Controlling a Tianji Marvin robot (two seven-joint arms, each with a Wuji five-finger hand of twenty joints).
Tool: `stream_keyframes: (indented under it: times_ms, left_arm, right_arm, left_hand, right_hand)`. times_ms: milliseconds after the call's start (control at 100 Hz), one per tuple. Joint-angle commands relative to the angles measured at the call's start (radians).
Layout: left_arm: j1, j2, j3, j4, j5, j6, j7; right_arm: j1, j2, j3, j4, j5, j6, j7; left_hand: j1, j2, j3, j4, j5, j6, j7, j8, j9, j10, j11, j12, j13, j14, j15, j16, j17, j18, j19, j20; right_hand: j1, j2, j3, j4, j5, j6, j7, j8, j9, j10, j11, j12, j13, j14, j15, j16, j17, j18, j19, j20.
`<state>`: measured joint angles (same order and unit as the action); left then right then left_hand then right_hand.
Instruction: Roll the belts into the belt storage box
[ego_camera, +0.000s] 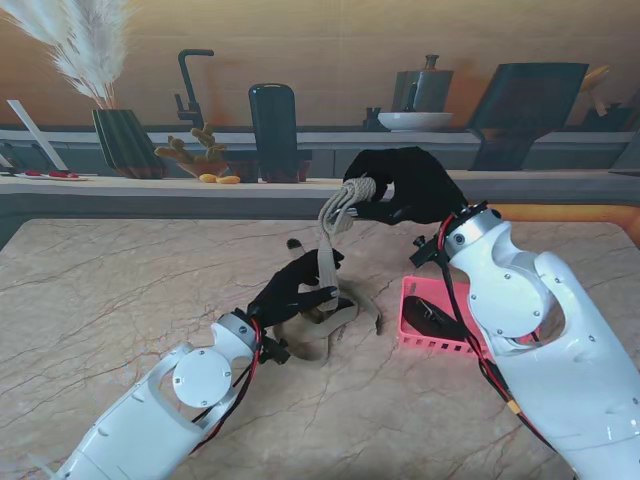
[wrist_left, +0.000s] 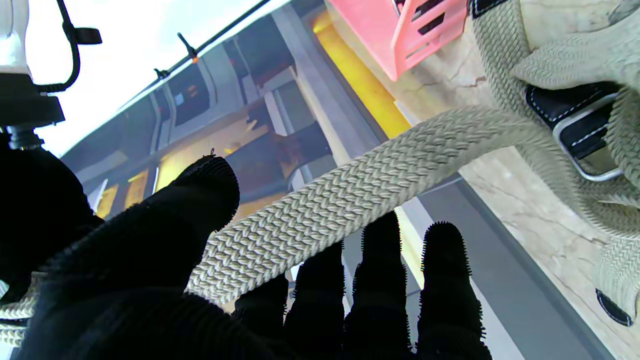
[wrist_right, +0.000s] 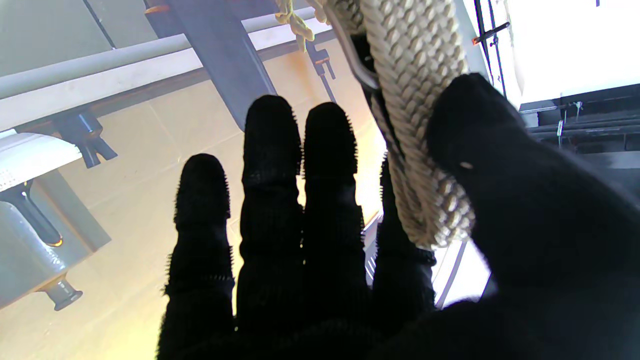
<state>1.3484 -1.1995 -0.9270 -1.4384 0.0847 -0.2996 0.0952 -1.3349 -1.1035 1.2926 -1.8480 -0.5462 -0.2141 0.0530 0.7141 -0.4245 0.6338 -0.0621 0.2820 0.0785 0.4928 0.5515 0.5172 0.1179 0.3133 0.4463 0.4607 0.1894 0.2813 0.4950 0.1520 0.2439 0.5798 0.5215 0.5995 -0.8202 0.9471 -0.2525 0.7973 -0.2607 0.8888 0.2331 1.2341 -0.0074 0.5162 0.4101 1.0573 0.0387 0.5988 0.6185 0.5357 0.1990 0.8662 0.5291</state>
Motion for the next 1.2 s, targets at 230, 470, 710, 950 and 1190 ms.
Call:
stream_keyframes:
  times_ms: [230, 470, 710, 950, 1190]
  left_arm:
    - [0.045, -0.025, -0.034, -0.052, -0.025, 0.056, 0.05]
    - [0.073, -0.023, -0.057, -0.08, -0.111, 0.099, 0.017]
    - [0.059, -0.023, -0.044, -0.063, -0.092, 0.119, 0.009]
    - [0.038, -0.027, -0.011, -0.054, -0.024, 0.155, 0.037]
    - [0.061, -0.03, -0.028, -0.083, -0.178, 0.2, -0.017]
  right_arm:
    - [0.01, 0.0, -0.03, 0.041, -0.032, -0.036, -0.006]
    - [0.021, -0.001, -0.046, 0.069, -0.036, -0.022, -0.008]
    - [0.026, -0.004, -0.056, 0.086, -0.038, -0.011, -0.02]
    - [0.026, -0.007, -0.067, 0.094, -0.038, -0.014, -0.036]
    - [0.022, -0.009, -0.069, 0.098, -0.055, -0.024, -0.056]
  left_hand:
    - [0.237, 0.155, -0.057, 0.006, 0.049, -0.061, 0.201, 0.098, 0.126, -0.054, 0.098, 0.116, 0.069, -0.045, 0.081, 0.031, 0.021, -0.045, 0.101, -0.013]
    - [0.393, 0.198, -0.396, -0.01, 0.102, -0.076, 0.347, 0.133, 0.348, -0.08, 0.377, 0.619, 0.232, -0.011, 0.333, 0.221, 0.066, -0.004, 0.219, -0.011]
    - [-0.11, -0.071, -0.015, 0.007, 0.119, 0.013, 0.239, 0.142, 0.379, -0.13, 0.788, 0.798, 0.319, -0.027, 0.609, 0.486, 0.136, 0.045, 0.338, 0.022]
    - [0.088, -0.026, 0.058, 0.011, 0.092, 0.004, 0.325, 0.18, 0.412, -0.197, 0.855, 0.816, 0.38, -0.084, 0.655, 0.514, 0.207, 0.031, 0.393, 0.022]
    - [0.291, 0.126, -0.037, -0.047, 0.051, 0.013, 0.246, 0.126, 0.287, 0.024, 0.289, 0.872, 0.139, 0.081, 0.333, 0.315, 0.069, 0.091, 0.3, -0.027]
  right_hand:
    - [0.052, 0.082, 0.088, -0.001, 0.112, -0.098, 0.195, 0.036, 0.022, -0.013, 0.028, 0.006, -0.009, -0.033, 0.024, 0.001, -0.022, 0.001, 0.027, -0.002]
    - [0.054, 0.088, 0.082, 0.002, 0.108, -0.099, 0.193, 0.038, 0.017, -0.013, 0.031, 0.007, -0.011, -0.034, 0.026, 0.0, -0.026, 0.004, 0.025, -0.006]
    - [0.055, 0.091, 0.077, 0.003, 0.106, -0.1, 0.193, 0.042, 0.015, -0.012, 0.033, 0.006, -0.013, -0.034, 0.027, -0.001, -0.03, 0.005, 0.023, -0.008]
    - [0.055, 0.093, 0.074, 0.005, 0.104, -0.101, 0.192, 0.044, 0.013, -0.012, 0.035, 0.005, -0.014, -0.034, 0.029, -0.002, -0.033, 0.007, 0.023, -0.01]
    - [0.052, 0.097, 0.072, 0.007, 0.102, -0.105, 0.19, 0.045, 0.011, -0.014, 0.036, 0.004, -0.015, -0.035, 0.029, -0.003, -0.033, 0.007, 0.023, -0.011]
